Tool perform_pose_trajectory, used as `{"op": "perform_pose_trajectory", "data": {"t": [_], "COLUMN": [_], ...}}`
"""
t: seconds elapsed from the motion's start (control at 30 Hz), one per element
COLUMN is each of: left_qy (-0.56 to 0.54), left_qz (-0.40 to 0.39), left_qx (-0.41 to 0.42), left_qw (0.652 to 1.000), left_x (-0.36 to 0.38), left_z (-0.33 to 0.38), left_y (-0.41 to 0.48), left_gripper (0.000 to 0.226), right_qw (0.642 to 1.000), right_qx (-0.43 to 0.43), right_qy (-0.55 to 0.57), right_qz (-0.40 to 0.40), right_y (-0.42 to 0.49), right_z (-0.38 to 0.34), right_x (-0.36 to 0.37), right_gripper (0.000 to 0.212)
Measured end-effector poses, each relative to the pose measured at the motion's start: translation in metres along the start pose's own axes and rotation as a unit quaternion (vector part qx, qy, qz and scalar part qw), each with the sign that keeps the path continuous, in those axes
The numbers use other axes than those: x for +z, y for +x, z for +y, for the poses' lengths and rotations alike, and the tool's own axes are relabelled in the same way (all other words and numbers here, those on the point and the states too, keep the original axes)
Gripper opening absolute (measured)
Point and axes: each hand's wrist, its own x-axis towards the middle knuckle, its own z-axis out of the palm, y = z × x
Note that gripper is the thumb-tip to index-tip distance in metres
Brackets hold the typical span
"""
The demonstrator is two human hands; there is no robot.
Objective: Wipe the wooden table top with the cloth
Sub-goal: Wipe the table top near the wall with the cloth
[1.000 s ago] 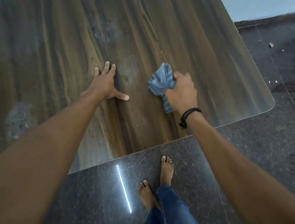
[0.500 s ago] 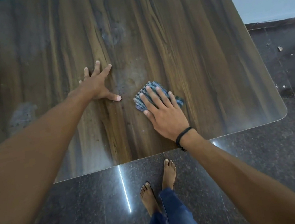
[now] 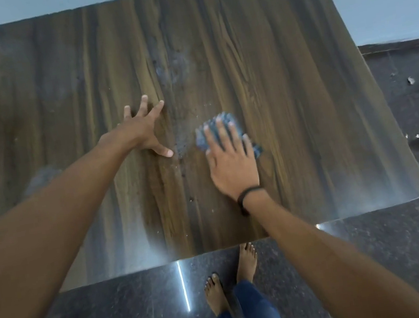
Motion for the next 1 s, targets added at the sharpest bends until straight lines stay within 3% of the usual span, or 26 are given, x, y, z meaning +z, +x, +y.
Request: {"op": "perform_pose_trajectory", "data": {"t": [0.07,0.17,0.2,0.3,0.33,0.43,0.47,0.57,0.6,0.7,0.73,0.87,1.0], "left_qy": [-0.019,-0.010,-0.007,0.003,0.009,0.019,0.015,0.008,0.011,0.017,0.013,-0.011,-0.036], "left_qz": [0.011,0.012,0.014,0.032,0.032,0.027,0.029,0.034,0.030,0.021,0.018,0.020,0.046], "left_qx": [-0.006,-0.004,-0.001,0.007,0.009,0.019,0.021,0.024,0.026,0.028,0.029,0.039,0.050], "left_qw": [1.000,1.000,1.000,0.999,0.999,0.999,0.999,0.999,0.999,0.999,0.999,0.999,0.997], "left_x": [-0.013,-0.027,-0.031,-0.042,-0.046,-0.062,-0.067,-0.082,-0.085,-0.094,-0.097,-0.107,-0.114], "left_z": [0.000,-0.001,-0.001,-0.004,-0.007,-0.016,-0.019,-0.025,-0.026,-0.030,-0.032,-0.034,-0.040], "left_y": [0.007,0.017,0.021,0.040,0.045,0.059,0.063,0.079,0.083,0.093,0.096,0.112,0.120], "left_gripper": [0.142,0.141,0.141,0.143,0.144,0.144,0.144,0.144,0.145,0.149,0.151,0.147,0.137], "right_qw": [0.999,0.996,0.996,0.997,0.997,0.995,0.993,1.000,1.000,0.992,0.991,0.999,0.992], "right_qx": [-0.051,0.083,0.087,-0.070,-0.081,0.095,0.116,-0.020,-0.026,0.120,0.132,-0.034,0.129], "right_qy": [-0.002,0.025,0.027,0.011,0.002,0.019,0.025,0.003,0.000,0.022,0.025,-0.010,0.015], "right_qz": [-0.011,-0.005,-0.012,-0.007,0.000,0.018,0.019,0.015,0.017,0.017,0.011,0.004,0.009], "right_y": [-0.001,0.053,0.057,0.038,0.045,0.100,0.105,0.087,0.092,0.147,0.154,0.138,0.198], "right_z": [0.020,0.022,0.009,-0.012,-0.002,0.005,-0.005,-0.024,-0.017,-0.009,-0.019,-0.031,-0.027], "right_x": [-0.005,-0.015,-0.013,0.005,0.003,-0.007,-0.005,0.010,0.009,-0.004,-0.003,0.012,-0.001], "right_gripper": [0.055,0.057,0.058,0.055,0.054,0.056,0.056,0.054,0.054,0.056,0.057,0.055,0.057]}}
